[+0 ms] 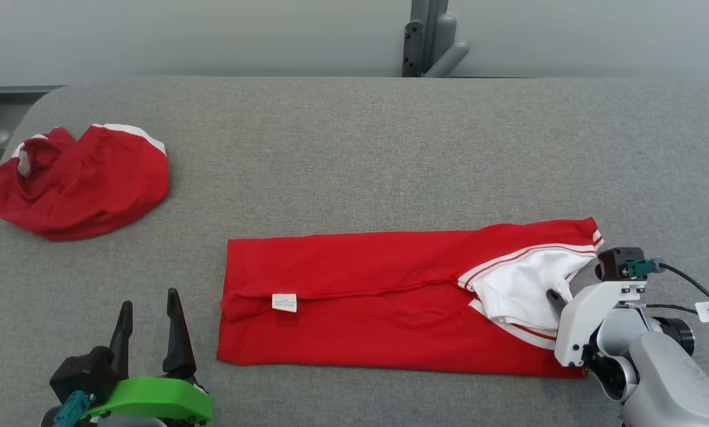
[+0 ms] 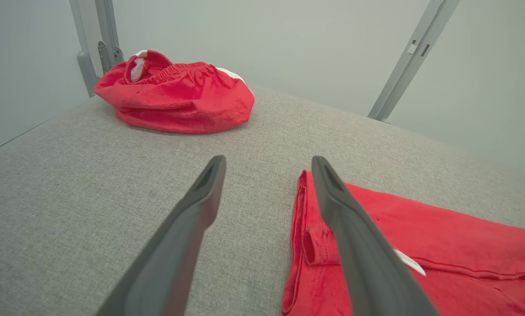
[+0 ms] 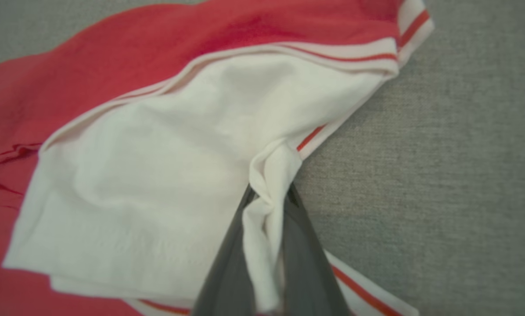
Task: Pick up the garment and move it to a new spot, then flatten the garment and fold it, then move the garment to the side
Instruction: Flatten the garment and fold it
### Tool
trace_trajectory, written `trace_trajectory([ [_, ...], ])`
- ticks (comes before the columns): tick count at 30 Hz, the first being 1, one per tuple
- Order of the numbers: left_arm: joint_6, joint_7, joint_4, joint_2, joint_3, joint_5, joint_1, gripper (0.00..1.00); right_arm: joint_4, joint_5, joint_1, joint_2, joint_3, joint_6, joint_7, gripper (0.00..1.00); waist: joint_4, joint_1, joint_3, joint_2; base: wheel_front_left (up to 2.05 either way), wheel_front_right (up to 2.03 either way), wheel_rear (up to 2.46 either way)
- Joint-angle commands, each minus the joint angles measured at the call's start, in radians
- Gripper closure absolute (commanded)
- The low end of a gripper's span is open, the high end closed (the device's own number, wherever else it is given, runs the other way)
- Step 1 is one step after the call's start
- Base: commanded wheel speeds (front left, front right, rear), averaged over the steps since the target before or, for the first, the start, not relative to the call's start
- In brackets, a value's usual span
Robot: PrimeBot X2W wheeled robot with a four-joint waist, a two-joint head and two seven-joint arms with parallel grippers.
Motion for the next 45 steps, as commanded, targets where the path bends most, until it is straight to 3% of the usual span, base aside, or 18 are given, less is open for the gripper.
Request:
trace_trajectory([
  [1,-0.003,-0.003,0.000,0.000,0.006,0.014,0.003,0.00,0.019,-0.007,-0.002,-0.001,0.005,-0.002,-0.005,1.00,-0.008,0.0000,0.002,0.0024,0.00,0.00,0.00],
  [8,-0.005,-0.003,-0.011,-0.007,0.037,0.025,0.001,0.00,0.035,0.012,-0.047,-0.035,-0.011,-0.002,-0.045,1.00,-0.051,0.0000,0.003,0.0024,0.00,0.00,0.00],
  [19,-0.021,-0.003,-0.022,-0.024,0.058,0.046,-0.001,0.00,-0.027,0.038,-0.028,-0.173,-0.151,-0.002,-0.050,1.00,-0.127,0.0000,0.011,0.0024,0.00,0.00,0.00],
  [28,-0.031,-0.003,-0.014,-0.030,0.057,0.056,-0.009,0.00,-0.188,0.092,0.001,-0.130,-0.158,-0.002,-0.017,1.00,-0.161,0.0000,0.014,0.0024,0.00,0.00,0.00],
  [39,-0.041,-0.003,0.007,-0.033,0.044,0.058,0.008,0.00,-0.486,0.118,0.105,-0.072,-0.035,-0.001,0.050,1.00,-0.153,0.0000,-0.024,0.0024,0.00,0.00,0.00],
  [45,-0.041,0.002,0.008,-0.027,0.036,0.054,0.018,0.00,-0.591,0.112,0.140,-0.026,0.054,-0.001,0.079,1.00,-0.132,0.0000,-0.043,0.0024,0.00,0.00,0.00],
])
